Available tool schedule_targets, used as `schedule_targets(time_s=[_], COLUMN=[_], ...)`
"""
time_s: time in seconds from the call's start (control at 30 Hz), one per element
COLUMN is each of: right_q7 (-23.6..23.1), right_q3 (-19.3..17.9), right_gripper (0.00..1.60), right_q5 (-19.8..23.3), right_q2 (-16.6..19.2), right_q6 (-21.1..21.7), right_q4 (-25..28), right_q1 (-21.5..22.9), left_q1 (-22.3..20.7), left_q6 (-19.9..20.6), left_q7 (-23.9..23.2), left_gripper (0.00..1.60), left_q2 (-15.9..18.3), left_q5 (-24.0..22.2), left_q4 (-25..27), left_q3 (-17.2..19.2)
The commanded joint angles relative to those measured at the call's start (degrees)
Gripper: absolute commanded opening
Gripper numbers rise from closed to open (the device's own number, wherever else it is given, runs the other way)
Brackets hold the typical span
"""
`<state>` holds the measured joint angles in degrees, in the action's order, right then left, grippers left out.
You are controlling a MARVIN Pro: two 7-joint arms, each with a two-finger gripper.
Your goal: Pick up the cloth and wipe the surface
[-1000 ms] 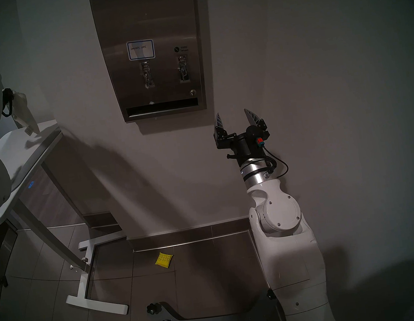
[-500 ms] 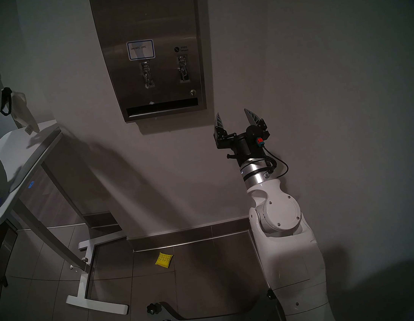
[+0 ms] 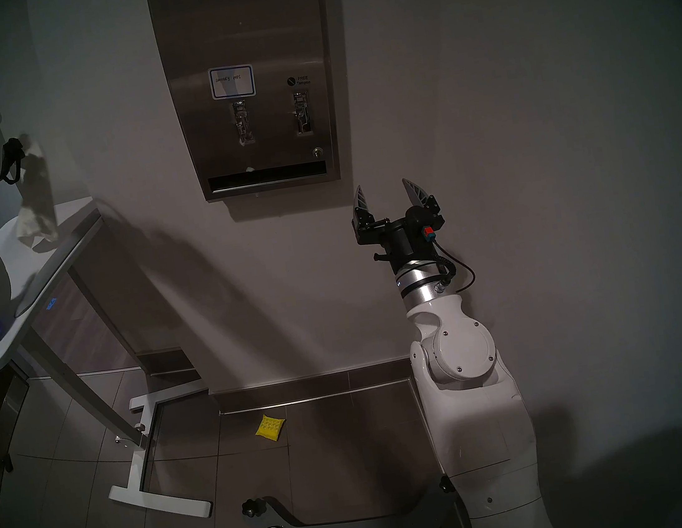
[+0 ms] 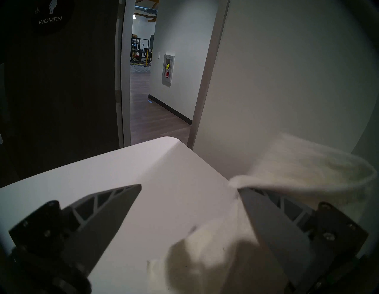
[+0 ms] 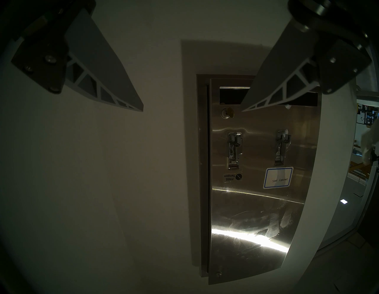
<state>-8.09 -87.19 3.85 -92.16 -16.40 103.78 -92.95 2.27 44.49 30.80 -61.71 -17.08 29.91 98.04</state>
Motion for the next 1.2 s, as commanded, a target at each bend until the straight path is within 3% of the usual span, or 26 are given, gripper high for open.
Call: schedule_targets(time_s=[0.0, 0.6, 0.8, 0.87, 1.17], right_q7=[-0.1, -0.1, -0.1, -0.1, -0.1], right_q3=[0.0, 0.0, 0.0, 0.0, 0.0], right_gripper=[1.60, 1.60, 1.60, 1.60, 1.60], right_q5=[0.0, -0.1, 0.0, 0.0, 0.0], right_q2=[0.1, 0.1, 0.2, 0.1, 0.1], right_q6=[-0.7, -0.7, -0.7, -0.7, -0.6], right_q4=[2.2, 2.2, 2.1, 2.1, 2.0], right_q1=[1.2, 1.2, 1.2, 1.2, 1.2], left_q1=[-3.4, -2.8, 2.3, 2.1, 10.4], left_q6=[0.2, 0.4, -2.2, -3.1, -7.2], left_q7=[0.4, 0.3, -4.7, -5.2, -6.2], left_gripper=[1.60, 1.60, 1.60, 1.60, 1.60], left_q2=[-0.1, -0.2, -0.6, -0.5, -0.7], left_q5=[-0.2, -1.2, -0.9, -0.6, 0.3], left_q4=[2.2, 3.2, 9.9, 8.8, 15.5], left_q3=[0.2, 0.5, -1.9, -2.5, -3.3])
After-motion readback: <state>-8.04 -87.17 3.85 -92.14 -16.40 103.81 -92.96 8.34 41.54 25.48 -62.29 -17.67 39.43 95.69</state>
